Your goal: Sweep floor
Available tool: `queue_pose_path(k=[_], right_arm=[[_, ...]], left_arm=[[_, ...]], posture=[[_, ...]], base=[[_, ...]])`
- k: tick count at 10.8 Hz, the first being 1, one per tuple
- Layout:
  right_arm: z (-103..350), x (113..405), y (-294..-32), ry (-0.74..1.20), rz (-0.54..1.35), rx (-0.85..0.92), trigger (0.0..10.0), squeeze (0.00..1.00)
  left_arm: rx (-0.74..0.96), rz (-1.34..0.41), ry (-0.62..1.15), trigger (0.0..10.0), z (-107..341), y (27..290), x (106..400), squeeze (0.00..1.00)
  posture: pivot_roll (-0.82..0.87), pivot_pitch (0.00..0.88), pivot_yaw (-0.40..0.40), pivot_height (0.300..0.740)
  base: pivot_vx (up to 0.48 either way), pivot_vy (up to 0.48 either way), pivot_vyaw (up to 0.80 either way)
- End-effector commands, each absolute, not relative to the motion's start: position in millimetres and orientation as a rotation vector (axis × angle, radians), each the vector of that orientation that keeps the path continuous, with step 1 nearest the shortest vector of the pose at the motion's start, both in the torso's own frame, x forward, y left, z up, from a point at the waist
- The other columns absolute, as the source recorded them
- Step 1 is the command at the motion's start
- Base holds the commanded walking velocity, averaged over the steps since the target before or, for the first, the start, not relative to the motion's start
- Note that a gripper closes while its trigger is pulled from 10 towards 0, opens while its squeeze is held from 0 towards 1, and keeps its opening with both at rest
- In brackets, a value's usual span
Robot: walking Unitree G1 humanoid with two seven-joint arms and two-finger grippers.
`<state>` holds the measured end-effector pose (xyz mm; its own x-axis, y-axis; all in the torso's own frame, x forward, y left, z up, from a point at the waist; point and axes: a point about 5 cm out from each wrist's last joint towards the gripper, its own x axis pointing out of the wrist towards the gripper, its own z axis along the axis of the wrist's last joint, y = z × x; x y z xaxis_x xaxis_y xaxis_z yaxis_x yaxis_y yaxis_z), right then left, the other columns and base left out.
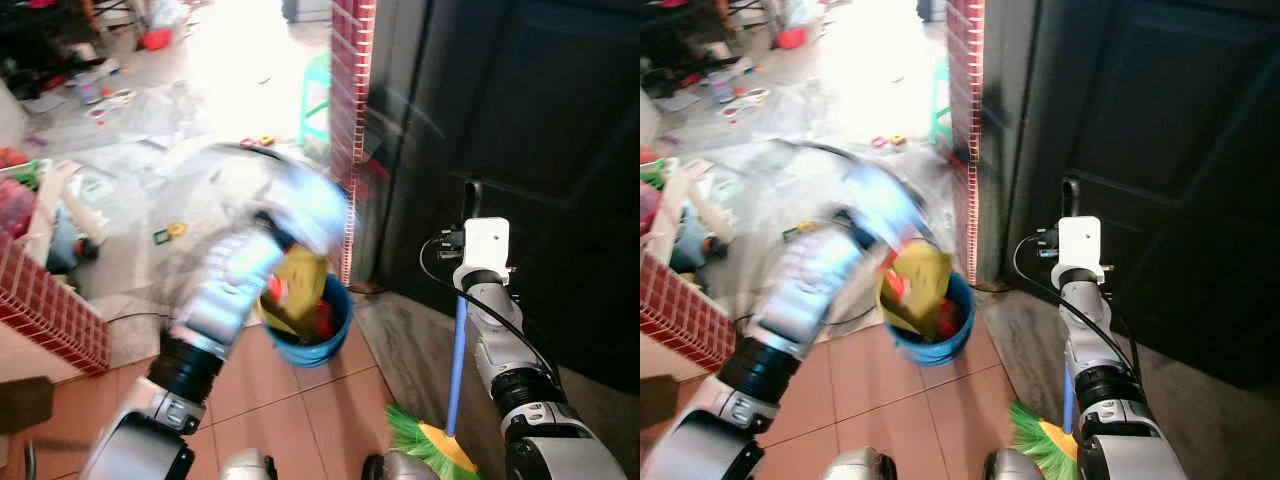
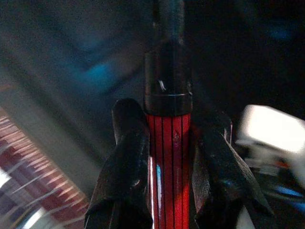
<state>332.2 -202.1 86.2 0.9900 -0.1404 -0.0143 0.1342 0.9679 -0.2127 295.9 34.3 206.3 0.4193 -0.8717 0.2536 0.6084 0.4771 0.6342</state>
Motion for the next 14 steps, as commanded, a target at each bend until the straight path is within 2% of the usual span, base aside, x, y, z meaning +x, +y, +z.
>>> queue_pose_path(k=[1, 4, 7, 9, 10, 13, 14], right_arm=[[96, 336, -198, -0.019, -0.129, -0.195, 10.0, 0.00], [96, 337, -197, -0.018, -0.128, -0.194, 10.0, 0.00], [97, 339, -196, -0.017, -0.123, -0.197, 10.0, 0.00], [97, 340, -195, -0.019, -0.118, -0.196, 10.0, 0.00], [96, 339, -195, -0.018, -0.118, -0.196, 10.0, 0.00], [92, 336, -194, -0.004, -0.108, -0.194, 10.0, 0.00], [91, 336, -192, -0.001, -0.100, -0.190, 10.0, 0.00]], left_arm=[[0.577, -1.064, -0.625, 10.0, 210, 27, 291, 0.00], [0.688, -1.170, -0.636, 10.0, 213, 23, 283, 0.00], [0.657, -1.160, -0.626, 10.0, 225, 29, 283, 0.00], [0.542, -0.975, -0.665, 10.0, 245, 46, 301, 0.00], [0.443, -0.764, -0.734, 10.0, 273, 69, 314, 0.00], [0.401, -0.326, -0.890, 10.0, 329, 138, 327, 0.00], [0.414, -0.289, -0.875, 10.0, 328, 148, 328, 0.00]], posture=[[-0.06, 0.000, 0.038, 0.740], [-0.05, 0.000, 0.035, 0.740], [-0.04, 0.000, 0.028, 0.740], [-0.05, 0.000, 0.026, 0.740], [-0.05, 0.000, 0.025, 0.740], [-0.04, 0.000, 0.018, 0.740], [-0.03, 0.000, 0.017, 0.740]], base=[[0.000, 0.000, 0.00], [0.000, 0.000, 0.00], [0.000, 0.000, 0.00], [0.000, 0.000, 0.00], [0.000, 0.000, 0.00], [0.000, 0.000, 0.00], [0.000, 0.000, 0.00]])
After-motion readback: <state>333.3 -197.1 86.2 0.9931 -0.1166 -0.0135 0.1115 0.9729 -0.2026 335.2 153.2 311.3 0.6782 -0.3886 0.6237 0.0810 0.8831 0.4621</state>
